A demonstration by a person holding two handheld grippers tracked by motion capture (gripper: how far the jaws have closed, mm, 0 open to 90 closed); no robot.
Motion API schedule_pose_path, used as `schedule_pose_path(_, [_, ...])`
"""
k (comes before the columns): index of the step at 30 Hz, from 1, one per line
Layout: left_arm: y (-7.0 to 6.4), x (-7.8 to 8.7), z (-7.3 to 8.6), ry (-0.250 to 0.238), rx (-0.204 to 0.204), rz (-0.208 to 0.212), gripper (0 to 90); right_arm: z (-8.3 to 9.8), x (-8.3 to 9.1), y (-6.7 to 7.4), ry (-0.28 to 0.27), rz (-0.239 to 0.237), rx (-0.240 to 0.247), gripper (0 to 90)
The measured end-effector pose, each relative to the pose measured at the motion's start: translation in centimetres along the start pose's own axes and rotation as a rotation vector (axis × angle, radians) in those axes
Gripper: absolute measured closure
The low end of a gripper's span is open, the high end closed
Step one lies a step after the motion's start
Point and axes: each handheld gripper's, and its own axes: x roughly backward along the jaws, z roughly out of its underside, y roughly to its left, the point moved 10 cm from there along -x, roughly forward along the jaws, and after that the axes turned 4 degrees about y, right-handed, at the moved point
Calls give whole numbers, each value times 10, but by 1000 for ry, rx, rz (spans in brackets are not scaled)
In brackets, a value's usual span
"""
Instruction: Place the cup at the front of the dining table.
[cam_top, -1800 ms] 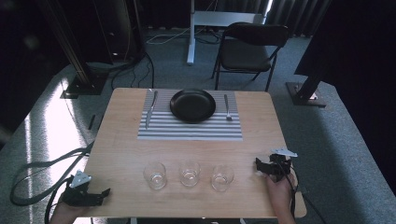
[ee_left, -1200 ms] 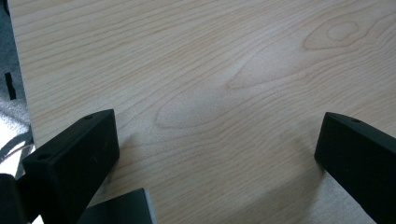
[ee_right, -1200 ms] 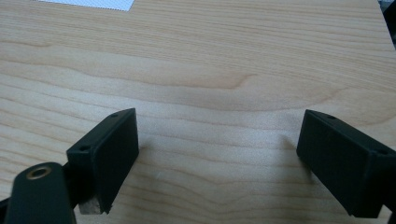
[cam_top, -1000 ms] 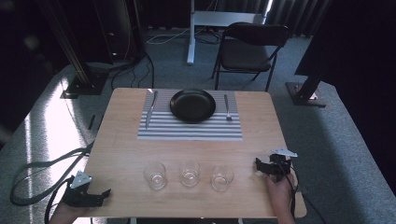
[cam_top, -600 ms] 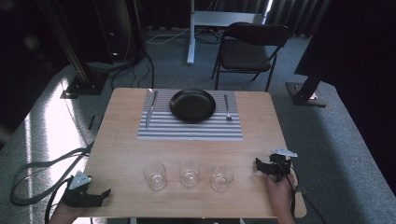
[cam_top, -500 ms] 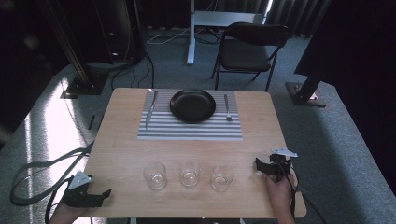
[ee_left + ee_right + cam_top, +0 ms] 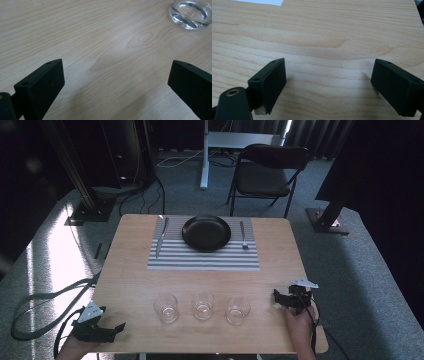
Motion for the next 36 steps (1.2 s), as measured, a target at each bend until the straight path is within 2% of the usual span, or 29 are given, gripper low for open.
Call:
schedule_pose_path(6, [-10,-1,-7,-18,-16,42,11,0,0,0,0,0,0,122])
schedule_pose_path(9, [-15,-2,-10,-6,-31,53,11,0,0,0,0,0,0,122])
schedule_pose_path(15, [-24,-5,-15,-9,-51,81,11,0,0,0,0,0,0,122])
schedule_pose_path(21, [-37,-6,-28,-41,-83,123,11,0,0,0,0,0,0,122])
schedule_pose_path(24, [-46,-7,-32,-32,-104,149,12,0,0,0,0,0,0,122])
schedule_pose_path(27, [-48,-8,-33,-29,-112,148,11,0,0,0,0,0,0,122])
schedule_pose_path(30, [-58,-13,-40,-28,-143,170,11,0,0,0,0,0,0,122])
schedule_pose_path(33, [-59,-14,-42,-29,-148,170,12,0,0,0,0,0,0,122])
schedule_pose_path(36, [-65,-16,-47,-27,-165,191,14,0,0,0,0,0,0,122])
